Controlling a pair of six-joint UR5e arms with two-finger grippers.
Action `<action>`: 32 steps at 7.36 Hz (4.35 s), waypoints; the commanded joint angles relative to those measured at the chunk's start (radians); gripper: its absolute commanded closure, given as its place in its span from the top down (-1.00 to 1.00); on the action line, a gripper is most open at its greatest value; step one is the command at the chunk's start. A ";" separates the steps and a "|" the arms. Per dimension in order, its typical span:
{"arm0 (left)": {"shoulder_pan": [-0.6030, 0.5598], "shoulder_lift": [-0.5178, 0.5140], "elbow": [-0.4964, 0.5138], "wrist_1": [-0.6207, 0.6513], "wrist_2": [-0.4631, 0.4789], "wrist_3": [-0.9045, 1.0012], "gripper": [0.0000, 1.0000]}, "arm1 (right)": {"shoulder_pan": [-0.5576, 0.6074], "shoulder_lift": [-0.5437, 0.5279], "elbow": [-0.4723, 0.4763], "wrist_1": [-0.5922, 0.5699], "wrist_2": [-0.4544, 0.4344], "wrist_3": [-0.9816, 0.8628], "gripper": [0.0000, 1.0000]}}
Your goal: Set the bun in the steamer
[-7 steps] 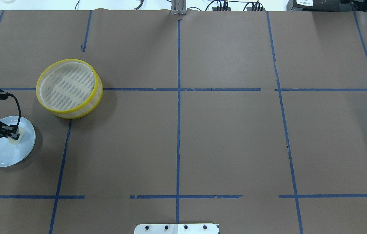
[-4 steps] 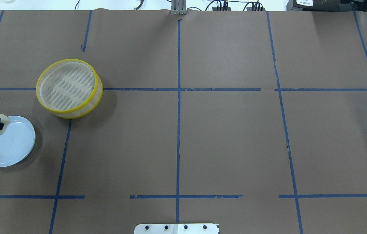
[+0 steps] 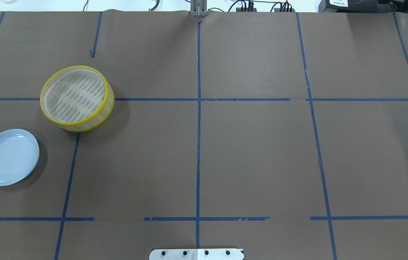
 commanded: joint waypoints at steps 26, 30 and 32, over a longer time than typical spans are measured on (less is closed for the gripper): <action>-0.183 0.091 0.242 -0.449 -0.025 0.136 1.00 | 0.001 0.000 0.000 0.000 0.000 0.000 1.00; -0.302 0.276 0.355 -0.459 -0.112 0.457 1.00 | -0.001 0.000 0.000 0.000 0.000 0.000 1.00; -0.358 0.301 0.354 -0.450 -0.115 0.457 1.00 | 0.001 0.000 0.000 0.000 0.000 0.000 1.00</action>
